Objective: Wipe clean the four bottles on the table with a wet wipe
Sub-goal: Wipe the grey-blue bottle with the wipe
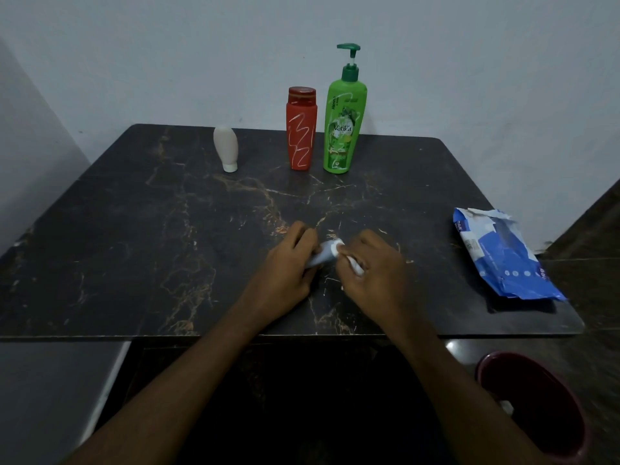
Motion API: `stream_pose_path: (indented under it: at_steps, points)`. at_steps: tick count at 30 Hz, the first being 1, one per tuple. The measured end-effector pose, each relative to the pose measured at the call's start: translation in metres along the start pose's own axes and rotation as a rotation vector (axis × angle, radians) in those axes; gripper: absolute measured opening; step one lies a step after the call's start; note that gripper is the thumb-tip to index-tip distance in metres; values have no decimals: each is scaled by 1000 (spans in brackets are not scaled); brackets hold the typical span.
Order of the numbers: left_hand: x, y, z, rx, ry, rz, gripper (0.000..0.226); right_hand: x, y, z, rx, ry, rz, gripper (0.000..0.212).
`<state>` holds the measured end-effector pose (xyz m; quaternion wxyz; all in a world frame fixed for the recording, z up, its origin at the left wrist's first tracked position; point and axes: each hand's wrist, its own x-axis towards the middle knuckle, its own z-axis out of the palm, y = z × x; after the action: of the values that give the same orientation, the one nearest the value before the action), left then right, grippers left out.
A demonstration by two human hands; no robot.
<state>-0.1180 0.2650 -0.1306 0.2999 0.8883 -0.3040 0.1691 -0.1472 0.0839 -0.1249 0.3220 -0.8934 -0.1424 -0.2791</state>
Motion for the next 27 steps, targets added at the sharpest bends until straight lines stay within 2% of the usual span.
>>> stream_pose_path:
  at_steps: [4, 8, 11, 14, 18, 22, 27]
  points:
    - [0, 1, -1, 21, 17, -4, 27, 0, 4, -6, 12, 68, 4, 1]
    - [-1, 1, -1, 80, 26, 33, 29, 6, 4, -4, 5, 4, -38, 12]
    - [-1, 2, -1, 154, 48, 61, 33, 4, 3, -7, -1, -16, -41, 4]
    - [0, 2, -1, 189, 61, 77, 33, 8, 3, -16, 37, 20, -65, 7]
    - [-2, 5, -3, 217, 80, 156, 31, 29, 8, -18, -16, -155, -121, 17]
    - [-3, 7, -5, 219, 88, 206, 29, 61, 15, -26, -70, -354, -171, 18]
    - [-3, 8, -5, 113, 100, 193, 32, 87, 28, -35, 282, -578, 50, 18]
